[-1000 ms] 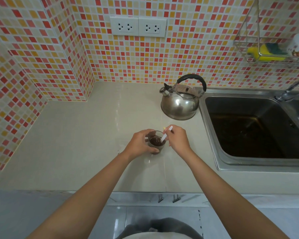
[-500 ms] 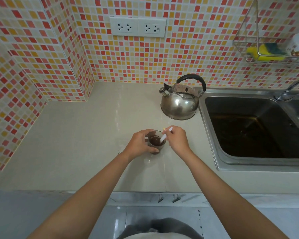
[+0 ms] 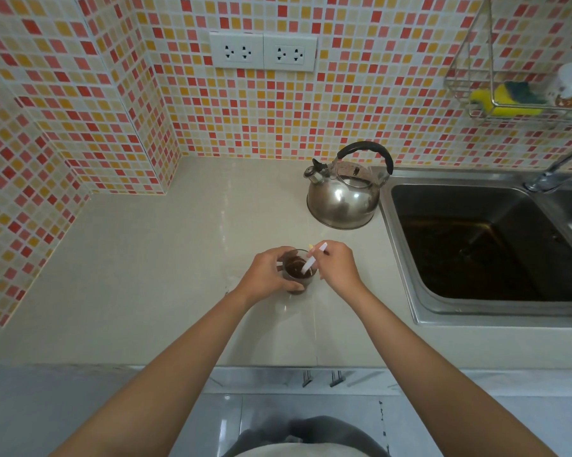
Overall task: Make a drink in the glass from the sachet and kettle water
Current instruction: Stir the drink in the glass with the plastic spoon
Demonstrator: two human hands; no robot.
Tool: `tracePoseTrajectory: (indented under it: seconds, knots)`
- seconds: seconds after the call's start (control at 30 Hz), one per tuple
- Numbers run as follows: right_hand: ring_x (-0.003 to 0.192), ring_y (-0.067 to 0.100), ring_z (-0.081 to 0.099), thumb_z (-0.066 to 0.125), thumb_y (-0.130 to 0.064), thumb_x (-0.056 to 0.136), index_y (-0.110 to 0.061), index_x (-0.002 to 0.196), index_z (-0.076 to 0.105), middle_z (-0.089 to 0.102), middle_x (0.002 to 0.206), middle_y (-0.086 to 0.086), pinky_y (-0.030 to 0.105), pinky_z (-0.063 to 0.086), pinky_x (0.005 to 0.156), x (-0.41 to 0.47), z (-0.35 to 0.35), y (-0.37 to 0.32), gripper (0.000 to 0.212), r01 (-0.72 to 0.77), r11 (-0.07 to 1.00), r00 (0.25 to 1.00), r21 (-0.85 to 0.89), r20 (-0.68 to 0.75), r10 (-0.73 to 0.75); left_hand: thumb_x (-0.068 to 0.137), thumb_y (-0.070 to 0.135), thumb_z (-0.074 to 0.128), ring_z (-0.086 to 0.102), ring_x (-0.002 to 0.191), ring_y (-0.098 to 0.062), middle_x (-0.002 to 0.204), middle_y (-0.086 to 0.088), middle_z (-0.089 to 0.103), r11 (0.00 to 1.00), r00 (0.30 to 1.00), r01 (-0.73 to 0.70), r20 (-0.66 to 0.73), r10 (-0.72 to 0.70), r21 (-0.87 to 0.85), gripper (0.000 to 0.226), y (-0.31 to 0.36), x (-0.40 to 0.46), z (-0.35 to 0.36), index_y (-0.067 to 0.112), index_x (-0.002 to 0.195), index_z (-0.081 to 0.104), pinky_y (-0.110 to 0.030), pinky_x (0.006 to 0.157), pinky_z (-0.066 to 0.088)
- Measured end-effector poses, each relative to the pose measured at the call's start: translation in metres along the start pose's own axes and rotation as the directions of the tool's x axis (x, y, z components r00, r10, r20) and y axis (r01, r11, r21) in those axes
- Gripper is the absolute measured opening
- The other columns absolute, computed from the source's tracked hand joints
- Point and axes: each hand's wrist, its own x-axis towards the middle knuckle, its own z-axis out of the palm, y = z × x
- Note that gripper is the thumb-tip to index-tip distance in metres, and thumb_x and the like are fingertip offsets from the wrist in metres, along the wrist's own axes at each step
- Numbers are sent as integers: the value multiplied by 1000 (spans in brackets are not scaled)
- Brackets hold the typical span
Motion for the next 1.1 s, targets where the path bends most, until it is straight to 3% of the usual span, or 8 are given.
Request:
tracePoseTrajectory:
  seconds: [0.17, 0.27, 0.37, 0.5, 0.6, 0.8, 0.97, 1.1]
  knots:
    - [67, 21, 59, 50, -16, 94, -5, 83, 71, 63, 70, 3, 30, 46, 65, 0, -1, 2, 26, -1, 1000, 999, -12, -50, 0, 48, 21, 93, 63, 110, -13, 113, 7, 68, 1000, 1000, -2, -2, 2, 1, 76, 0, 1, 1, 25, 118, 64, -34, 102, 50]
    - [57, 13, 53, 52, -16, 93, -12, 75, 69, 59, 61, -4, 26, 43, 60, -1, 1, 0, 26, -11, 1000, 1000, 7, 6, 11, 47, 23, 92, 64, 109, -11, 111, 9, 68, 1000, 1000, -12, 1, 12, 0, 73, 0, 1, 0, 28, 114, 65, -33, 101, 50]
    - [66, 20, 58, 51, -16, 93, -7, 81, 71, 62, 68, 0, 29, 45, 66, -1, 1, 2, 25, -7, 1000, 998, -9, -54, 7, 48, 20, 93, 63, 109, -12, 114, 5, 68, 1000, 1000, -12, -4, 12, 2, 77, -1, 2, 0, 21, 119, 64, -33, 101, 50]
    - [61, 20, 54, 54, -17, 92, -2, 79, 70, 58, 60, -1, 34, 47, 68, -2, 4, -1, 26, -32, 999, 999, 29, -19, 32, 48, 21, 92, 64, 106, -5, 108, 13, 68, 1000, 1000, -23, 4, 23, 8, 72, 0, 1, -1, 28, 114, 65, -27, 98, 50]
    - [66, 19, 55, 51, -16, 94, -5, 84, 71, 60, 67, -1, 31, 45, 68, -3, 5, -1, 25, -25, 999, 996, 26, -84, 28, 48, 20, 93, 63, 106, -7, 107, 14, 67, 1000, 1000, -17, 1, 17, 7, 73, 0, 2, 0, 30, 114, 64, -25, 97, 50]
    - [60, 12, 53, 51, -15, 93, -5, 83, 70, 59, 64, -7, 30, 46, 66, -4, 3, -1, 23, -15, 999, 999, 41, -41, 16, 49, 19, 93, 64, 104, -5, 105, 16, 66, 1000, 1000, -26, 7, 26, 13, 71, 0, 2, 0, 32, 112, 63, -22, 96, 49]
    - [78, 30, 63, 52, -17, 93, -2, 87, 70, 68, 80, 12, 43, 53, 74, -5, 5, -4, 24, -35, 999, 999, 15, -15, 35, 49, 19, 93, 63, 105, -6, 108, 13, 67, 1000, 1000, -25, 8, 24, 15, 74, 0, 2, 0, 26, 117, 64, -21, 96, 49]
    - [72, 22, 59, 51, -22, 93, -6, 85, 70, 64, 75, 2, 35, 48, 67, -5, 4, -3, 26, -24, 997, 996, -67, -93, 17, 48, 20, 93, 63, 104, -8, 102, 19, 65, 999, 1000, -27, -1, 27, 22, 70, 1, 1, -1, 35, 110, 62, -22, 95, 50]
